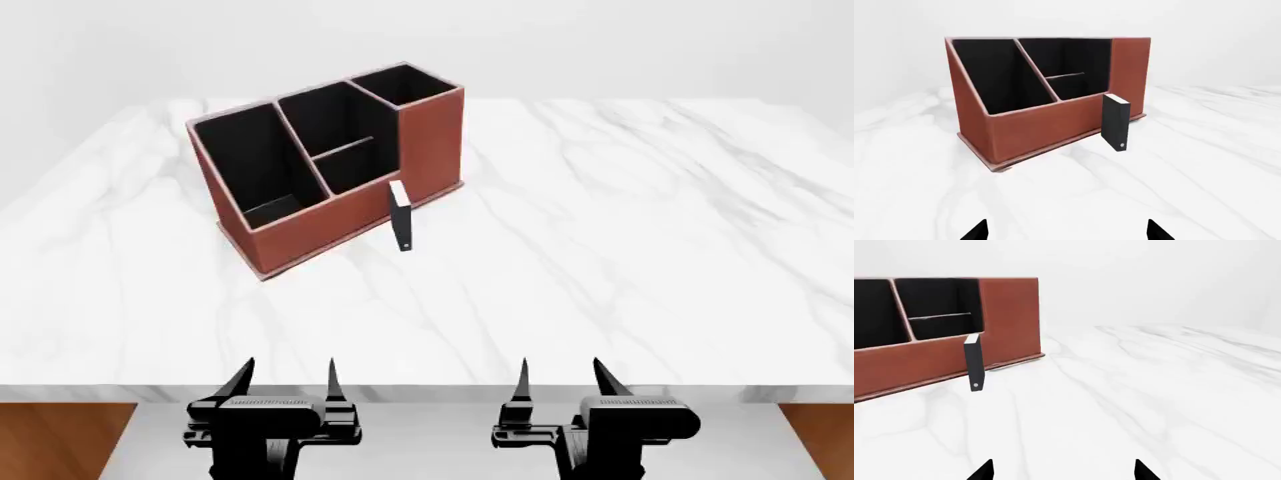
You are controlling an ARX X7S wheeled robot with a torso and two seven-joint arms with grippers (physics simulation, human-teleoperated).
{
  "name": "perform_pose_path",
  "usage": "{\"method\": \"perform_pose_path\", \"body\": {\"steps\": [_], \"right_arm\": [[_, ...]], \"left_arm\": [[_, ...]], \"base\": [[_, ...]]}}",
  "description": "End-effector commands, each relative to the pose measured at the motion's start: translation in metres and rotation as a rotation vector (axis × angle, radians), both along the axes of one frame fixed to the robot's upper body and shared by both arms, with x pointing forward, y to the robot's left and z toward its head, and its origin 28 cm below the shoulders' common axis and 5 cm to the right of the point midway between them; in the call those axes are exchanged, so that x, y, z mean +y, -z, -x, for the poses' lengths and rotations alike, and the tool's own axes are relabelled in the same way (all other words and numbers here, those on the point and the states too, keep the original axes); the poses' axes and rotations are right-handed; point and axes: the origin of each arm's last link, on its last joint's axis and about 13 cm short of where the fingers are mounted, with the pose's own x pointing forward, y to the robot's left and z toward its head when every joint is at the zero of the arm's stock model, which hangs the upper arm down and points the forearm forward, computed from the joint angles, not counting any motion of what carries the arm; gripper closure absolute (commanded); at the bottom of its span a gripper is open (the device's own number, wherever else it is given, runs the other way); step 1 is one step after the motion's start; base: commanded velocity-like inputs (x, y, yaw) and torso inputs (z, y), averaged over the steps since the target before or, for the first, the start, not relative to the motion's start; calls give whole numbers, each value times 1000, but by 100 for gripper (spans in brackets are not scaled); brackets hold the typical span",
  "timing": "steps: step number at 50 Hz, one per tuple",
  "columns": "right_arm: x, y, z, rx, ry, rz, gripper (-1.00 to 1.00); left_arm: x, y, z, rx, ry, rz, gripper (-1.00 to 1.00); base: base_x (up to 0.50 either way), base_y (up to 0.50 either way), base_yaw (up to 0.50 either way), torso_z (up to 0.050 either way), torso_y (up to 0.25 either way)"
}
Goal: Pick up the book and place it in the left compartment of the caddy.
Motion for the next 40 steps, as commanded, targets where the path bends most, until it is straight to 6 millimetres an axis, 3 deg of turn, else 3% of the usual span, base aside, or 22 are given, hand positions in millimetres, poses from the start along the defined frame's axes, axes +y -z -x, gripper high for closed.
{"method": "perform_pose_path", "body": {"steps": [1,15,34,40], "right_arm": [[0,1,0,-4,-2,8,-100],[0,3,-1,8,0,35,-100],[3,6,1,25,-31,34,-100],[3,6,1,-4,-13,88,-100]], "left_arm": [[-1,1,0,7,-6,-25,-100],[-1,0,1,-13,3,-29,-100],[-2,2,0,-13,7,-32,-100],[-2,2,0,-15,4,-35,-100]], "base": [[0,0,0,0,0],[0,19,0,0,0],[0,494,0,0,0],[0,0,0,0,0]]}}
